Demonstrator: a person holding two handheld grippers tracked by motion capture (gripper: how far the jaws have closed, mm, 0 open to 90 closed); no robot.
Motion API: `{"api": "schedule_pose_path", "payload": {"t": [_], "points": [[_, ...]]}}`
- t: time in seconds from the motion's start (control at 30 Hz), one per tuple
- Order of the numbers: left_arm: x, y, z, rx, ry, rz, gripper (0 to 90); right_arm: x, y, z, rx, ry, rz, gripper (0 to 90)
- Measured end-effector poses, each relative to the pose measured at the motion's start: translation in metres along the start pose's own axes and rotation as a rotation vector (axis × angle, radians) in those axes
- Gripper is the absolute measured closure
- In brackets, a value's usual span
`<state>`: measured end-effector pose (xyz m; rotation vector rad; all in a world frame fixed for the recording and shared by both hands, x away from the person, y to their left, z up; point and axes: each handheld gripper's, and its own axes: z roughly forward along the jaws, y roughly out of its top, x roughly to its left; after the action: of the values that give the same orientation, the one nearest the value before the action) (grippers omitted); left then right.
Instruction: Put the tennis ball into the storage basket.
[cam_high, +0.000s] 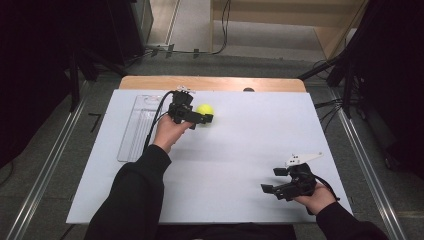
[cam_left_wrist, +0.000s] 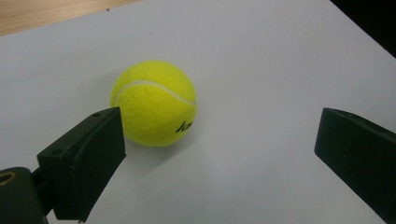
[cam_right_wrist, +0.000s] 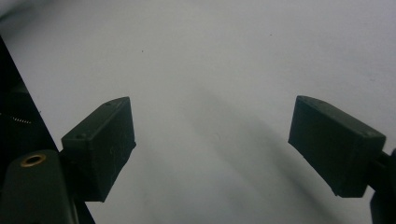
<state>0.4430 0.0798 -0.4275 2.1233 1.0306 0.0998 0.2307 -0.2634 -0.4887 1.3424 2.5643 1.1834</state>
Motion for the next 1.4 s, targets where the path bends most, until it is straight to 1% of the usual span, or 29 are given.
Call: {"api": "schedule_pose_path", "payload": {"t": [0.1,0.17,0.23,0.27,0.4,0.43,0.53,0.67,0.7,0.73,0.77,0.83,0.87,0.93,1.03,1.13,1.2,1.3,1.4], "points": [[0.001,0.007,0.001,0.0,0.007,0.004,2.1,0.0,0.0,0.001,0.004,0.003,-0.005,12.5],[0.002,0.01,0.002,-0.005,0.011,0.003,2.1,0.0,0.0,0.001,0.005,0.005,-0.004,12.5],[0.002,0.012,0.002,0.001,0.013,-0.001,2.1,0.0,0.0,0.001,0.007,0.008,-0.004,12.5],[0.001,0.015,0.003,0.0,0.024,0.007,2.1,0.0,0.001,0.001,0.006,0.006,-0.002,12.5],[0.001,0.018,0.005,0.009,0.029,0.01,2.1,0.0,0.0,0.001,0.002,0.003,0.001,12.5],[0.002,0.021,0.005,-0.002,0.031,0.012,2.1,0.0,0.0,0.0,0.001,0.004,0.001,12.5],[0.002,0.023,0.006,-0.008,0.027,0.0,2.1,0.0,0.0,0.001,0.004,0.008,-0.002,12.5],[0.005,0.029,0.011,0.003,0.037,-0.003,2.1,0.0,0.0,0.001,0.004,0.012,-0.004,12.5],[0.005,0.03,0.012,0.002,0.036,-0.007,2.1,0.0,0.001,0.001,0.005,0.011,-0.006,12.5],[0.007,0.032,0.015,-0.003,0.03,-0.022,2.1,0.0,0.001,0.001,0.004,0.011,-0.004,12.5],[0.007,0.032,0.015,-0.003,0.03,-0.022,2.1,0.0,0.001,0.001,0.004,0.011,-0.004,12.5],[0.009,0.033,0.018,-0.011,0.03,-0.036,2.1,0.0,0.001,0.001,0.004,0.011,-0.007,12.5],[0.01,0.034,0.02,-0.003,0.033,-0.038,2.1,0.0,0.001,0.001,0.004,0.011,-0.008,12.5],[0.012,0.038,0.024,0.013,0.056,-0.024,2.1,0.001,0.001,0.001,0.005,0.011,-0.007,12.5],[0.013,0.041,0.027,0.013,0.052,-0.026,2.1,0.0,0.001,0.001,0.007,0.012,-0.008,12.5],[0.013,0.043,0.03,0.011,0.061,-0.022,2.1,0.0,0.001,0.001,0.005,0.013,-0.007,12.5],[0.015,0.044,0.032,0.012,0.063,-0.033,3.6,0.0,0.001,0.001,0.005,0.014,-0.008,12.5],[0.013,0.044,0.037,0.004,0.079,-0.02,4.2,0.0,0.001,0.001,0.002,0.015,-0.01,12.5],[0.012,0.043,0.04,0.006,0.073,-0.017,4.9,0.0,0.001,0.001,0.002,0.016,-0.011,12.5]]}}
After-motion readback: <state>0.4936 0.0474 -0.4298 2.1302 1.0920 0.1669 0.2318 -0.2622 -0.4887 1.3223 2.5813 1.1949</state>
